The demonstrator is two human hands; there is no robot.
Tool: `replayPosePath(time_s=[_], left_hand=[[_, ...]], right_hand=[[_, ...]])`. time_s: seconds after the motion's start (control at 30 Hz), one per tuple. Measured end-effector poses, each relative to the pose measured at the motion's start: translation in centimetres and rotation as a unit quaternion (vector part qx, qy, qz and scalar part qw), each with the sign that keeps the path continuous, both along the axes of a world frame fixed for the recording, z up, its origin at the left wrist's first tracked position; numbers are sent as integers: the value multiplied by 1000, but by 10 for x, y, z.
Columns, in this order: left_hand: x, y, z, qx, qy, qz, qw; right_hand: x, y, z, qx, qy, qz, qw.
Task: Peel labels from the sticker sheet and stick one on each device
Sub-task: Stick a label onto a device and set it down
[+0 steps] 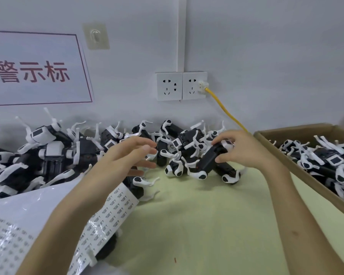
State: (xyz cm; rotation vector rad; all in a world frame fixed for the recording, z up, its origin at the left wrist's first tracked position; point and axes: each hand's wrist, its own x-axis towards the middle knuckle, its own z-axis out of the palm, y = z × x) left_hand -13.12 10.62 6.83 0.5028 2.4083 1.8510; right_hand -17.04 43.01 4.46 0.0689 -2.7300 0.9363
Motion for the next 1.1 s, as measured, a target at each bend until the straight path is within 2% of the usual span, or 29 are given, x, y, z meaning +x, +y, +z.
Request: replayPosePath(time_s=[0.1,0.23,0.3,0.37,0.47,0.53,0.63,0.67,0.73,0.8,0.87,0.93,0.97,1.1], left_hand=[[3,4,2,-8,3,4,1000],[5,3,3,-5,12,11,1000],[4,2,5,-6,16,17,1000],[4,1,5,-5,18,23,1000],[4,1,5,-6,18,22,1000],[5,1,4,-8,18,20,1000],[4,1,3,-10,16,17,1000],[4,1,3,-10,16,17,1000],[4,1,4,-9,17,20,1000],[4,0,4,-8,18,24,1000],[4,0,5,-5,16,25,1000],[5,0,5,-6,14,23,1000],[6,0,5,-9,14,21,1000],[7,1,6,-16,15,15,1000]], right_hand=[[7,-3,16,-41,66,-7,997],[3,5,19,-202,180,-78,959],[-4,18,10,-282,193,-147,928],[-9,35,-5,-310,160,-230,908],[-9,56,-42,-255,84,-335,903],[-6,62,-62,-197,30,-353,914],[-6,61,-59,-112,-93,-309,940],[-7,58,-51,-86,-90,-302,945],[-8,50,-30,-58,-22,-280,958],[-5,38,-12,-75,-5,-206,976],[-2,25,-10,-55,-123,-95,986],[-1,15,-20,52,-244,-27,968],[-2,13,-27,86,-256,-19,963],[-5,27,-37,26,-208,-57,976]])
